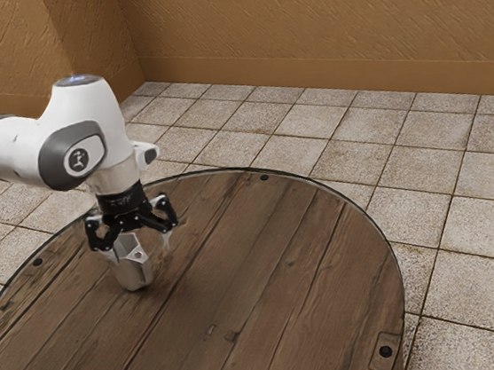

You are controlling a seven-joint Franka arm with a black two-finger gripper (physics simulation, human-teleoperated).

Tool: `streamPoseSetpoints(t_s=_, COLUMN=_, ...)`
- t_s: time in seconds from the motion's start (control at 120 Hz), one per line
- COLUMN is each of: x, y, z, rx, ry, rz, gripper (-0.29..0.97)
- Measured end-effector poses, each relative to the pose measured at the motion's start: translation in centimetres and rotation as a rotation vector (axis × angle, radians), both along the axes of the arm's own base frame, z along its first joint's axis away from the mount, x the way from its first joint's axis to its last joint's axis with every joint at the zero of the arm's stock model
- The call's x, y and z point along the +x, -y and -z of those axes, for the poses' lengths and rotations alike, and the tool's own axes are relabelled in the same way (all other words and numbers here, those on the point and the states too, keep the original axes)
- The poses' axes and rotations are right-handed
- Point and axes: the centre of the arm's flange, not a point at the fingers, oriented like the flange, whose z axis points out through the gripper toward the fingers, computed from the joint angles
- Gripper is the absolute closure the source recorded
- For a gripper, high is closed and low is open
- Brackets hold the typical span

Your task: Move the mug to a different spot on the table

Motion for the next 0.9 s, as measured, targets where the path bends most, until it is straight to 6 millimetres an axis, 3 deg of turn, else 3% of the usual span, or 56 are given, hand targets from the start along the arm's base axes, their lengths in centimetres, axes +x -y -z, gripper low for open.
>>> streamPoseSetpoints(t_s=0.15, x=0.6, y=1.6, z=1.3, rx=-0.001, ry=0.062, rz=-0.199, gripper=0.00)
streamPoseSetpoints(t_s=0.475, x=1.7, y=0.9, z=5.0, rx=0.041, ry=0.102, rz=-0.534, gripper=0.00)
streamPoseSetpoints(t_s=0.808, x=3.5, y=-4.1, z=8.4, rx=0.137, ry=0.100, rz=-0.721, gripper=0.00)
streamPoseSetpoints(t_s=0.9, x=4.0, y=-4.0, z=9.1, rx=0.147, ry=0.101, rz=-0.739, gripper=0.00)
